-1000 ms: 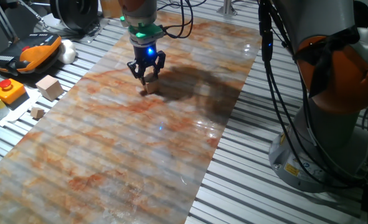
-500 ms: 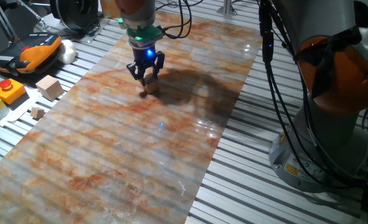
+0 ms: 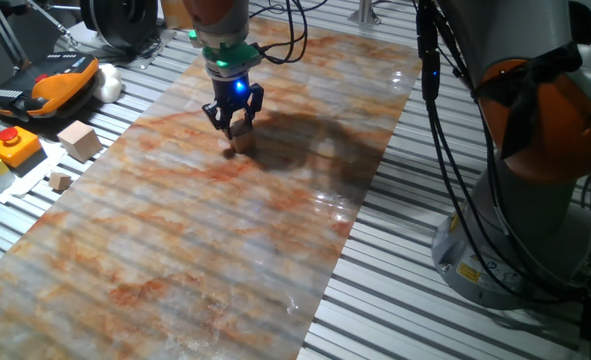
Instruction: Hold a small block with the gripper and sweep it from left to right on the table
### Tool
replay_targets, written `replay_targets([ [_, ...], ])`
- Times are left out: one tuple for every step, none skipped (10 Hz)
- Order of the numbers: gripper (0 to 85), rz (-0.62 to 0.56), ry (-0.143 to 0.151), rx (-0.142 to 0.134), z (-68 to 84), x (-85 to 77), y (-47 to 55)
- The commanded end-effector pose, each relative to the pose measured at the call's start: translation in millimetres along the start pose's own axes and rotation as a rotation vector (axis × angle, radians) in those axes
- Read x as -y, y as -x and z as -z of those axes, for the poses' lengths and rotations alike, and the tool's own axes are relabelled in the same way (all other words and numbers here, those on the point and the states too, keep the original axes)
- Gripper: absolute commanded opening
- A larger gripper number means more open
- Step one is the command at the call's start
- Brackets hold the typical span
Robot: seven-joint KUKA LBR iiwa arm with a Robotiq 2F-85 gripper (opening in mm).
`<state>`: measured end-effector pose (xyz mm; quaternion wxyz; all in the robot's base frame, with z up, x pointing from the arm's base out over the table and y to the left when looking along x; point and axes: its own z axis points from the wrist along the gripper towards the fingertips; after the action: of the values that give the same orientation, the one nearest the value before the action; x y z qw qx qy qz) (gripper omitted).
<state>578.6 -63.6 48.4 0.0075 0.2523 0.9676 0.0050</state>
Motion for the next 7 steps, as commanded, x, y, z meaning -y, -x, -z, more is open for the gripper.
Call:
replay_targets([
  [0.0,-0.002,0.0,0.0,-0.5,-0.9,-1.1],
  [0.0,-0.005,0.0,0.0,-1.1,-2.1,-2.6],
  [0.0,-0.008,0.0,0.001,-2.0,-3.8,-4.7],
  [0.0,-0.012,-0.002,0.002,-2.9,-5.4,-6.7],
  [0.0,-0.015,-0.002,0.003,-3.7,-6.6,-8.4],
  [0.0,-0.017,0.001,0.001,-3.8,-7.6,-9.5],
  [0.0,-0.02,0.001,0.0,-3.5,-8.8,-10.3],
])
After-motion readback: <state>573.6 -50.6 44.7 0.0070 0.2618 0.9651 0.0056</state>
